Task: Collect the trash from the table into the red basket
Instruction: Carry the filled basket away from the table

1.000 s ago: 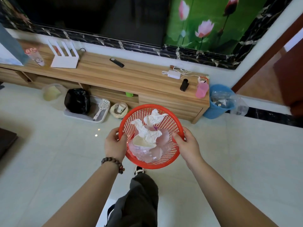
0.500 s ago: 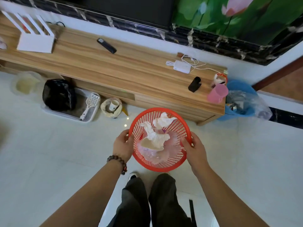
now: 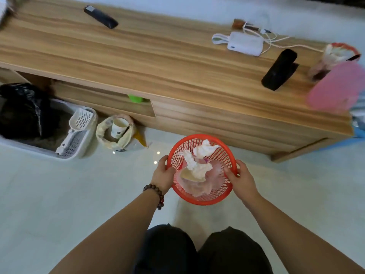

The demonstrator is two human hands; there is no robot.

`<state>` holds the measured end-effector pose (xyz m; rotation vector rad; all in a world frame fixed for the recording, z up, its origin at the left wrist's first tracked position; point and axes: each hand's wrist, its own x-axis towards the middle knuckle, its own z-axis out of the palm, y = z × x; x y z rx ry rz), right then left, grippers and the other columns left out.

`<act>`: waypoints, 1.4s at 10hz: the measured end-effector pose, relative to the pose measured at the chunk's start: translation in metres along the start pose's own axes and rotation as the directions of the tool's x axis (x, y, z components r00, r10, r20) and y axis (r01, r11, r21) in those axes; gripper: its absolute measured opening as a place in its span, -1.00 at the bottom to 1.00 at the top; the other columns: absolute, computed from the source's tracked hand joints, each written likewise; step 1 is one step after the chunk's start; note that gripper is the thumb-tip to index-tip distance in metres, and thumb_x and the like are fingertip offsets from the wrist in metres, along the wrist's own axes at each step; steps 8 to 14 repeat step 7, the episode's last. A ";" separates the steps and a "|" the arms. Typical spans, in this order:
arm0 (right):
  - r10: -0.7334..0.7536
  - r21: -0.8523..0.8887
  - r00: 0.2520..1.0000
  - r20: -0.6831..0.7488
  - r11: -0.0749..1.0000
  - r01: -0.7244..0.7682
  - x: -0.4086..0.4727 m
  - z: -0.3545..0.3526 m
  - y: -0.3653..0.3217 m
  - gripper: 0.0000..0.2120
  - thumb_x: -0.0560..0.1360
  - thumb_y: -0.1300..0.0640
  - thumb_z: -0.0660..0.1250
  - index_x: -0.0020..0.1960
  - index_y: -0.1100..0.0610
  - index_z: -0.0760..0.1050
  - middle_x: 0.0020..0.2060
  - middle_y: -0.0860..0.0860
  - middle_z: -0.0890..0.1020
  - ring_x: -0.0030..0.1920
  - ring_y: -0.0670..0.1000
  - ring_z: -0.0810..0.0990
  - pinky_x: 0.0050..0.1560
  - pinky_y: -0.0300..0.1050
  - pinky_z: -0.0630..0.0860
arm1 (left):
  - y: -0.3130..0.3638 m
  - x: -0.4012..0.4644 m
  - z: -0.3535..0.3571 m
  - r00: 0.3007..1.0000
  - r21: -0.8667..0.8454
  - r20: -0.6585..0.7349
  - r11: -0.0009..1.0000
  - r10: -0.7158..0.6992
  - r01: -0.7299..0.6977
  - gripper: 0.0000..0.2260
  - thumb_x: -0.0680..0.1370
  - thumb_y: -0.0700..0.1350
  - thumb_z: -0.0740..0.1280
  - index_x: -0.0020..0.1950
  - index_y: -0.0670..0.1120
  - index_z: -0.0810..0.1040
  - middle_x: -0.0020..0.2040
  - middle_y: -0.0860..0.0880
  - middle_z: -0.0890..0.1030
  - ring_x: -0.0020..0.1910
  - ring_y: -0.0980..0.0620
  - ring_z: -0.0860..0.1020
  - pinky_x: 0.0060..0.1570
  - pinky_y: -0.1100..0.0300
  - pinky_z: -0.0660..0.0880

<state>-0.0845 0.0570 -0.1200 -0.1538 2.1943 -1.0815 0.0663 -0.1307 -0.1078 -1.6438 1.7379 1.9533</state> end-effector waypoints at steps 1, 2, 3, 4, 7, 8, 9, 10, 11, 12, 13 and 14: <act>-0.042 0.000 0.998 0.045 0.999 0.043 0.034 0.014 0.026 -0.59 0.49 -0.06 0.34 0.30 -0.02 0.36 0.06 -0.07 0.59 0.05 0.00 0.59 -0.01 -0.12 0.54 | -0.016 0.040 0.006 0.999 -0.140 0.033 0.990 -0.022 0.027 -0.67 0.60 -0.07 0.19 0.36 0.10 0.32 0.02 -0.01 0.61 -0.10 -0.02 0.62 -0.31 0.12 0.57; -0.103 0.004 0.993 0.064 0.995 0.103 0.057 0.023 0.039 -0.57 0.49 -0.03 0.35 0.32 -0.06 0.35 0.03 -0.15 0.60 0.03 -0.08 0.60 -0.08 -0.25 0.47 | -0.022 0.066 0.009 0.999 -0.323 0.030 0.945 -0.043 0.050 -0.80 0.59 -0.10 0.17 0.12 0.14 0.50 -0.14 0.03 0.67 -0.06 -0.04 0.61 -0.30 0.10 0.57; -0.139 0.030 0.989 0.052 0.990 0.138 0.077 0.030 0.039 -0.50 0.50 0.04 0.35 0.39 -0.09 0.28 0.05 -0.16 0.60 0.00 -0.15 0.59 -0.06 -0.27 0.46 | -0.020 0.083 0.013 0.998 -0.469 0.004 0.881 -0.063 0.057 -0.80 0.59 -0.01 0.17 0.14 0.11 0.54 -0.07 -0.02 0.67 0.03 -0.08 0.58 -0.21 0.02 0.60; -0.123 0.058 0.992 0.029 0.991 0.121 0.088 0.033 0.042 -0.51 0.49 0.05 0.35 0.37 -0.07 0.29 0.04 -0.14 0.59 -0.04 -0.19 0.57 -0.12 -0.34 0.43 | -0.022 0.091 0.016 0.996 -0.480 -0.002 0.875 -0.084 0.072 -0.70 0.60 0.04 0.19 0.30 0.05 0.48 0.11 -0.08 0.60 0.10 -0.10 0.56 0.03 -0.12 0.55; -0.016 -0.138 0.995 0.097 0.990 0.030 0.064 0.020 0.027 -0.27 0.48 -0.09 0.36 0.50 0.10 0.09 0.36 0.06 0.45 0.31 0.06 0.46 0.23 -0.09 0.38 | -0.012 0.068 0.012 0.993 -0.277 -0.084 0.959 -0.082 0.055 -0.54 0.61 0.07 0.15 0.50 0.04 0.21 0.46 -0.06 0.32 0.41 -0.09 0.30 0.33 -0.10 0.27; -0.016 -0.138 0.995 0.097 0.990 0.030 0.064 0.020 0.027 -0.27 0.48 -0.09 0.36 0.50 0.10 0.09 0.36 0.06 0.45 0.31 0.06 0.46 0.23 -0.09 0.38 | -0.012 0.068 0.012 0.993 -0.277 -0.084 0.959 -0.082 0.055 -0.54 0.61 0.07 0.15 0.50 0.04 0.21 0.46 -0.06 0.32 0.41 -0.09 0.30 0.33 -0.10 0.27; -0.016 -0.138 0.995 0.097 0.990 0.030 0.064 0.020 0.027 -0.27 0.48 -0.09 0.36 0.50 0.10 0.09 0.36 0.06 0.45 0.31 0.06 0.46 0.23 -0.09 0.38 | -0.012 0.068 0.012 0.993 -0.277 -0.084 0.959 -0.082 0.055 -0.54 0.61 0.07 0.15 0.50 0.04 0.21 0.46 -0.06 0.32 0.41 -0.09 0.30 0.33 -0.10 0.27; -0.016 -0.138 0.995 0.097 0.990 0.030 0.064 0.020 0.027 -0.27 0.48 -0.09 0.36 0.50 0.10 0.09 0.36 0.06 0.45 0.31 0.06 0.46 0.23 -0.09 0.38 | -0.012 0.068 0.012 0.993 -0.277 -0.084 0.959 -0.082 0.055 -0.54 0.61 0.07 0.15 0.50 0.04 0.21 0.46 -0.06 0.32 0.41 -0.09 0.30 0.33 -0.10 0.27; -0.016 -0.138 0.995 0.097 0.990 0.030 0.064 0.020 0.027 -0.27 0.48 -0.09 0.36 0.50 0.10 0.09 0.36 0.06 0.45 0.31 0.06 0.46 0.23 -0.09 0.38 | -0.012 0.068 0.012 0.993 -0.277 -0.084 0.959 -0.082 0.055 -0.54 0.61 0.07 0.15 0.50 0.04 0.21 0.46 -0.06 0.32 0.41 -0.09 0.30 0.33 -0.10 0.27; -0.016 -0.138 0.995 0.097 0.990 0.030 0.064 0.020 0.027 -0.27 0.48 -0.09 0.36 0.50 0.10 0.09 0.36 0.06 0.45 0.31 0.06 0.46 0.23 -0.09 0.38 | -0.012 0.068 0.012 0.993 -0.277 -0.084 0.959 -0.082 0.055 -0.54 0.61 0.07 0.15 0.50 0.04 0.21 0.46 -0.06 0.32 0.41 -0.09 0.30 0.33 -0.10 0.27; -0.016 -0.138 0.995 0.097 0.990 0.030 0.064 0.020 0.027 -0.27 0.48 -0.09 0.36 0.50 0.10 0.09 0.36 0.06 0.45 0.31 0.06 0.46 0.23 -0.09 0.38 | -0.012 0.068 0.012 0.993 -0.277 -0.084 0.959 -0.082 0.055 -0.54 0.61 0.07 0.15 0.50 0.04 0.21 0.46 -0.06 0.32 0.41 -0.09 0.30 0.33 -0.10 0.27; -0.016 -0.138 0.995 0.097 0.990 0.030 0.064 0.020 0.027 -0.27 0.48 -0.09 0.36 0.50 0.10 0.09 0.36 0.06 0.45 0.31 0.06 0.46 0.23 -0.09 0.38 | -0.012 0.068 0.012 0.993 -0.277 -0.084 0.959 -0.082 0.055 -0.54 0.61 0.07 0.15 0.50 0.04 0.21 0.46 -0.06 0.32 0.41 -0.09 0.30 0.33 -0.10 0.27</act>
